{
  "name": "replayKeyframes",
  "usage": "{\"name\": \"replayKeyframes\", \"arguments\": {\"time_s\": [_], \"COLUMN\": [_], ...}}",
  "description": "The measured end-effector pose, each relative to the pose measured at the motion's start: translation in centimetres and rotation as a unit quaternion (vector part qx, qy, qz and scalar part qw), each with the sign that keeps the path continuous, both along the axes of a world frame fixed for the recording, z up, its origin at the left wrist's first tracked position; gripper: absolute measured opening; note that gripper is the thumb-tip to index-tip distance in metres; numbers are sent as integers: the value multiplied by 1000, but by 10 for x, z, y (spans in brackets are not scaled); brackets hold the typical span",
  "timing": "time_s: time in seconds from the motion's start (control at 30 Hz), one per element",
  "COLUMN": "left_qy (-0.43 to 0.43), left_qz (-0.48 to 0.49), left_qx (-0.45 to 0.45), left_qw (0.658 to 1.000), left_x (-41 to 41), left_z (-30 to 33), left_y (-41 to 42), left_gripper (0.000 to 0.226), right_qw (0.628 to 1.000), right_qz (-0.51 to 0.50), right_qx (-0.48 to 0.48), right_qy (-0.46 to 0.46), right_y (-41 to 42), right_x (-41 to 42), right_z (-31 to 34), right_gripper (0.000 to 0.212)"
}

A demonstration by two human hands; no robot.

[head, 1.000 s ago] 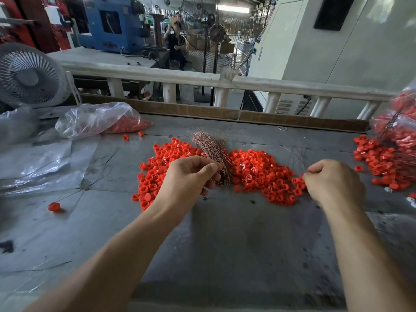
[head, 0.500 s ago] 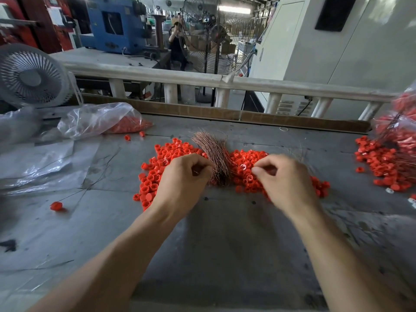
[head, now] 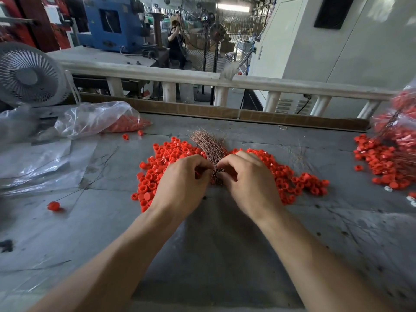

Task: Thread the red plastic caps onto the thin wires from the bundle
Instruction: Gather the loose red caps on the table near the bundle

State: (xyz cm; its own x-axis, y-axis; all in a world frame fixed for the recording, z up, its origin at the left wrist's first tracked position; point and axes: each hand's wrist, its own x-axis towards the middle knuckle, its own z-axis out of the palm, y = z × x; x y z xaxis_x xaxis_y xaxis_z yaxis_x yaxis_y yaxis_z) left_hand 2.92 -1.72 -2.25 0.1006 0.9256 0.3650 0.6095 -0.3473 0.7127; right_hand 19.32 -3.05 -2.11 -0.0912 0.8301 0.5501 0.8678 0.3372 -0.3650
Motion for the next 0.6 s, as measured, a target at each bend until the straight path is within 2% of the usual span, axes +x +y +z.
{"name": "replayKeyframes", "arguments": {"time_s": [0.17,0.43,0.6], "left_qy": [3,2,-20], "left_qz": [-4,-5,-31], "left_qx": [-3,3,42], "left_qw": [1000,1000,998], "left_x": [0,-3,-2], "left_z": [0,1,4], "left_y": [1,1,-2], "left_gripper": [18,15,8], "right_qw": [1000,998,992], "right_qz": [8,9,55], "right_qx": [8,69,110], "right_qy": [-27,8,14], "right_y": [3,-1,-8], "right_x": [-4,-6,-8], "right_z": [-4,2,9], "right_gripper": [7,5,3]}}
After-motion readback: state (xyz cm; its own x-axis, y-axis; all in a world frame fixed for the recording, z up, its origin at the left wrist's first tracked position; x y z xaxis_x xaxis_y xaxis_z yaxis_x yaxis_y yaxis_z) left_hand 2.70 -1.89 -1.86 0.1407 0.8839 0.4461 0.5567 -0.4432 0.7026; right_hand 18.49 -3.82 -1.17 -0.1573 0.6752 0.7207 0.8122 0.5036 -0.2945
